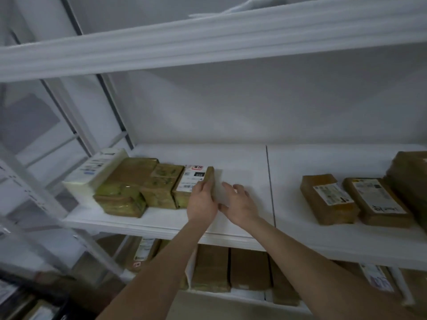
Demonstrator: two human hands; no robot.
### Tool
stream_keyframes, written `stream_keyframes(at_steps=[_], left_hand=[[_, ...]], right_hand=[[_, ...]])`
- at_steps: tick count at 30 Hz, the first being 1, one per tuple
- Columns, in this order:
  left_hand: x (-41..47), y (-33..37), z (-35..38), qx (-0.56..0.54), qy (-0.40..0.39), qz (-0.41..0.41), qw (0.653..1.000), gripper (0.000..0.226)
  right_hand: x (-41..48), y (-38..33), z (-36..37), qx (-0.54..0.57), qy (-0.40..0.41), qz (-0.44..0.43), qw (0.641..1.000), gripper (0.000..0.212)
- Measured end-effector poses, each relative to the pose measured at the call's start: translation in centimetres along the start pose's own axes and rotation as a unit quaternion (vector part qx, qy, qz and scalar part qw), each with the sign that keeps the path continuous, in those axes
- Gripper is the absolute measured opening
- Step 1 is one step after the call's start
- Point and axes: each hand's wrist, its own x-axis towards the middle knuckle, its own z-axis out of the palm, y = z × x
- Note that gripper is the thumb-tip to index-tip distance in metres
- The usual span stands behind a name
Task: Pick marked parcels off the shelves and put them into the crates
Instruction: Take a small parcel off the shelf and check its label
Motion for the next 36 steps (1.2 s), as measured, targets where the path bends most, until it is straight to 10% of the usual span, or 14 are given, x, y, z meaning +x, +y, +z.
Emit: stream_keyframes(at_steps=[20, 28, 36], left_hand=[[5.8, -3.9, -1.2, -0.042, -0.157, -0.021, 0.987, 0.047], [4.3, 3.3, 1.1, 0.084, -0.308, 0.087, 0.943, 0.098], [4.0, 4.8, 0.2, 0.224, -0.275, 0.286, 0.890, 0.059]], right_hand=[[2.0, -2.2, 1.4, 0.026, 0.034, 0.101, 0.994, 0.036], [-2.3, 2.9, -3.0, 0.003, 0.128, 0.162, 0.978, 0.029], [-4.0, 5.4, -5.7, -0.003, 0.094, 0.198, 0.976, 0.066]])
